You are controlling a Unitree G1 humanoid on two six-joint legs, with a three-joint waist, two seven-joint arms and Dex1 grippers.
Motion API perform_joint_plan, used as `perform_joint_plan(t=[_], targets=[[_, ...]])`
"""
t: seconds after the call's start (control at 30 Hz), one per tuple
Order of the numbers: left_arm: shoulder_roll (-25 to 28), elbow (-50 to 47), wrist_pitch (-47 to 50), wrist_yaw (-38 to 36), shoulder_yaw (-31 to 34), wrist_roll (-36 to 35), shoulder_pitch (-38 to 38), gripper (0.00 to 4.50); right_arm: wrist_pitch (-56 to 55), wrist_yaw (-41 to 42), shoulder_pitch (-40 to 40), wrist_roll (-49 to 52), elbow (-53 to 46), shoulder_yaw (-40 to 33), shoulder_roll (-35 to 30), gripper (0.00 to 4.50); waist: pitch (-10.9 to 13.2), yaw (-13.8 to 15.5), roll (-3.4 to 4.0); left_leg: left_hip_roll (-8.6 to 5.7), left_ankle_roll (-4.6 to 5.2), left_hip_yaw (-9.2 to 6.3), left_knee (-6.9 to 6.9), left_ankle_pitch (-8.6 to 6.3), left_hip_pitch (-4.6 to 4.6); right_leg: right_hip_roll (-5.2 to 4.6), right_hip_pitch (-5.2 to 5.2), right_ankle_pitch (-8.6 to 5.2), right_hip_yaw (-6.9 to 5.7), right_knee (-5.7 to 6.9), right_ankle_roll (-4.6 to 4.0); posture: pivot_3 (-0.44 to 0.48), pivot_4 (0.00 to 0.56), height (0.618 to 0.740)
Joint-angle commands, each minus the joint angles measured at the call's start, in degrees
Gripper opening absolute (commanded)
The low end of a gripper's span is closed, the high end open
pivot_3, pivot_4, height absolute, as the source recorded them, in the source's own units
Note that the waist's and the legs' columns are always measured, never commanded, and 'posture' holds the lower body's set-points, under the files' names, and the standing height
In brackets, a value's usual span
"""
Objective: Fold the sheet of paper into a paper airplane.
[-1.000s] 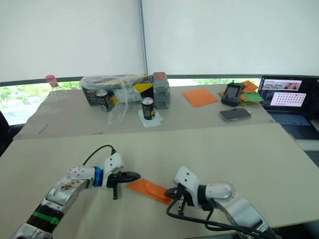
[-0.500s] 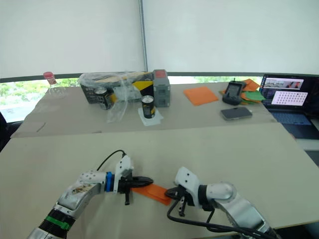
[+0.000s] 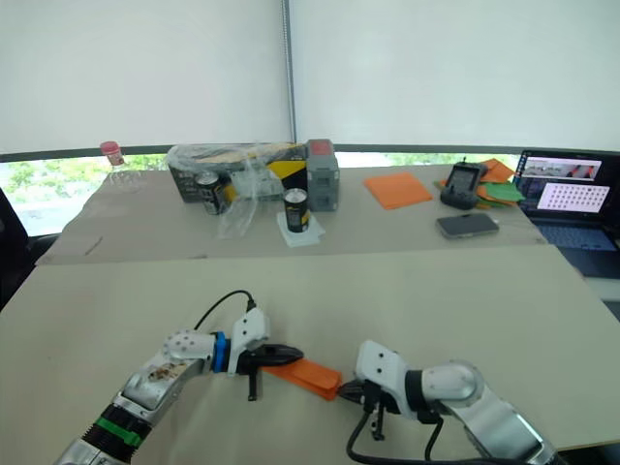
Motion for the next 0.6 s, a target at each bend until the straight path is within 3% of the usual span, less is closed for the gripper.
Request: perform_joint_plan(t=[0.03, 0.3, 0.47, 0.53, 0.6], targets=[[1.73, 4.93, 2.24, 0.84, -1.31, 3.47, 2.88, 0.00, 1.60, 1.91, 2.37, 0.75, 0.71, -1.15, -2.30, 0.03, 0.00, 0.00, 0.00, 0.00, 0.00, 0.00, 0.00, 0.00, 0.00, 0.00, 0.00, 0.00, -0.02, 0.00, 0.01, 0.000, 0.150, 0.740], [2.87, -6.46, 12.80, -0.66, 6.92, -7.68, -1.86, 0.00, 6.72, 6.00, -0.28, 9.94, -8.24, -9.58, -7.00, 0.03, 0.37, -0.22, -0.10, 0.00, -0.02, 0.03, 0.00, 0.03, -0.55, 0.16, -0.44, 0.01, -0.12, 0.14, 0.00, 0.000, 0.150, 0.740], [6.48, -10.47, 18.02, -1.72, 11.74, -11.60, -3.82, 0.00, 10.95, 5.84, -4.62, 11.69, -11.50, -7.49, -6.67, 0.03, 0.53, -0.11, -0.25, -0.10, -0.38, 0.02, 0.40, 0.25, -1.88, 0.24, -2.04, 0.03, -0.08, 1.00, -0.02, 0.000, 0.150, 0.740], [9.33, -12.49, 19.85, -2.85, 13.83, -13.10, -4.08, 0.00, 13.59, 5.04, -7.33, 11.99, -12.28, -6.12, -6.08, 0.03, 0.58, -0.16, -0.25, -0.11, -0.72, 0.02, 0.47, 0.45, -2.01, 0.23, -2.17, 0.04, -0.08, 1.05, -0.03, 0.000, 0.150, 0.740], [11.43, -14.37, 21.35, -4.07, 15.44, -14.99, -3.48, 0.00, 15.83, 4.31, -8.81, 12.59, -12.99, -5.50, -5.72, 0.03, 0.62, -0.07, -0.24, -0.15, -0.48, 0.02, 0.50, 0.31, -2.05, 0.20, -2.14, 0.04, -0.06, 0.98, -0.04, 0.000, 0.150, 0.740]])
